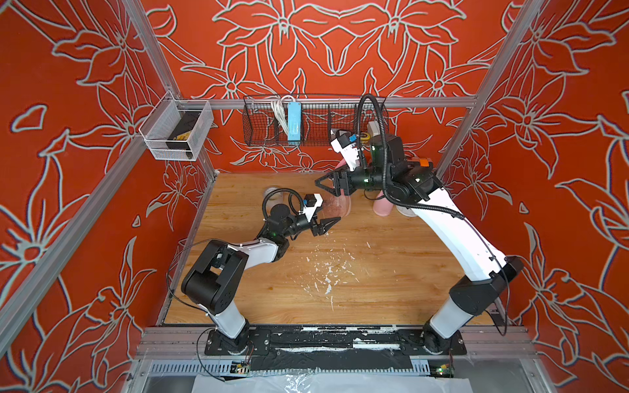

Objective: Attach spray nozzles to spray bottles
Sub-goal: Screw the spray nozzle on the spray bottle.

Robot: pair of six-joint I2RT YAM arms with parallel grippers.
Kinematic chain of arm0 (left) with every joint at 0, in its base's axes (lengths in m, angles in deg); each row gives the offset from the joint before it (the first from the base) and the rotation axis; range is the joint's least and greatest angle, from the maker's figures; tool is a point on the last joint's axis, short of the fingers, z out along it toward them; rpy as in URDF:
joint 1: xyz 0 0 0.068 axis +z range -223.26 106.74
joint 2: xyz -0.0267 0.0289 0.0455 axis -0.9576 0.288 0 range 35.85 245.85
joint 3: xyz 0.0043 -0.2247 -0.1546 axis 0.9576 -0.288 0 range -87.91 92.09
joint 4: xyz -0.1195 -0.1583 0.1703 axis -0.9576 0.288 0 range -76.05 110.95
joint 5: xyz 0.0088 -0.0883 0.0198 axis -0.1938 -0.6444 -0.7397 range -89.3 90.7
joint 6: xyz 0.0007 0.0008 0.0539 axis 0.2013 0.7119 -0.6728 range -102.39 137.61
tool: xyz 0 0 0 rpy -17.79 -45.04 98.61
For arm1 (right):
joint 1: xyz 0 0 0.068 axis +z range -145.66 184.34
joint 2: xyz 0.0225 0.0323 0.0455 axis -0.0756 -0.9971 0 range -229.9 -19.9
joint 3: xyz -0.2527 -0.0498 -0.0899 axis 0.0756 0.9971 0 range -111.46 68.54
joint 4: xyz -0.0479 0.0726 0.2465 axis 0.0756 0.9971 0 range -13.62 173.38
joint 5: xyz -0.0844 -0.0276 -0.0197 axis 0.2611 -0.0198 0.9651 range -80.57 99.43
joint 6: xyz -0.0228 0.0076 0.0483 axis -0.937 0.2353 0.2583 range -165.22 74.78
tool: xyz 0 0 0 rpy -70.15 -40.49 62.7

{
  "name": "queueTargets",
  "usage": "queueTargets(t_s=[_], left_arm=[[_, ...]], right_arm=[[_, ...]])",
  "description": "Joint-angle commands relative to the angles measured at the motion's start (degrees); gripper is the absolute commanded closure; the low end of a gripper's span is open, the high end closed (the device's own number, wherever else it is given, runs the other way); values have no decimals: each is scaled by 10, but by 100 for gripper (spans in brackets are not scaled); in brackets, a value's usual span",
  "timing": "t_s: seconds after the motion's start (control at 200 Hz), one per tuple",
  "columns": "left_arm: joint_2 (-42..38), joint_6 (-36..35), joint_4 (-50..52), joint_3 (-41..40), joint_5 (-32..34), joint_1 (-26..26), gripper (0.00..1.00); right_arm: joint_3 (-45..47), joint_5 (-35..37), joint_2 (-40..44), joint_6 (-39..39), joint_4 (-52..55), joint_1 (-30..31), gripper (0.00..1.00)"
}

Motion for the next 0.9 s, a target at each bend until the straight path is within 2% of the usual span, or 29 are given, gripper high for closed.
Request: queueTargets(t_s=[0.0, 0.16, 0.34, 0.495, 0.706, 0.896], left_arm=[[-21, -2, -31, 17, -11, 2, 56], [-21, -4, -31, 17, -12, 2, 56], [-16, -4, -39, 10, -14, 2, 56], [-17, -2, -44, 6, -21, 3, 57], [-25, 2, -55, -4, -43, 7, 58], [-26, 8, -61, -10, -60, 9, 58]], right_arm=[[-20, -4, -14, 4, 8, 5, 29], [-49, -8, -10, -8, 34, 11, 29], [-80, 13, 23, -45, 61, 8, 24], [-76, 21, 42, -59, 49, -25, 21], [-68, -65, 16, -5, -20, -127, 18], [-97, -172, -47, 29, -41, -151, 16]])
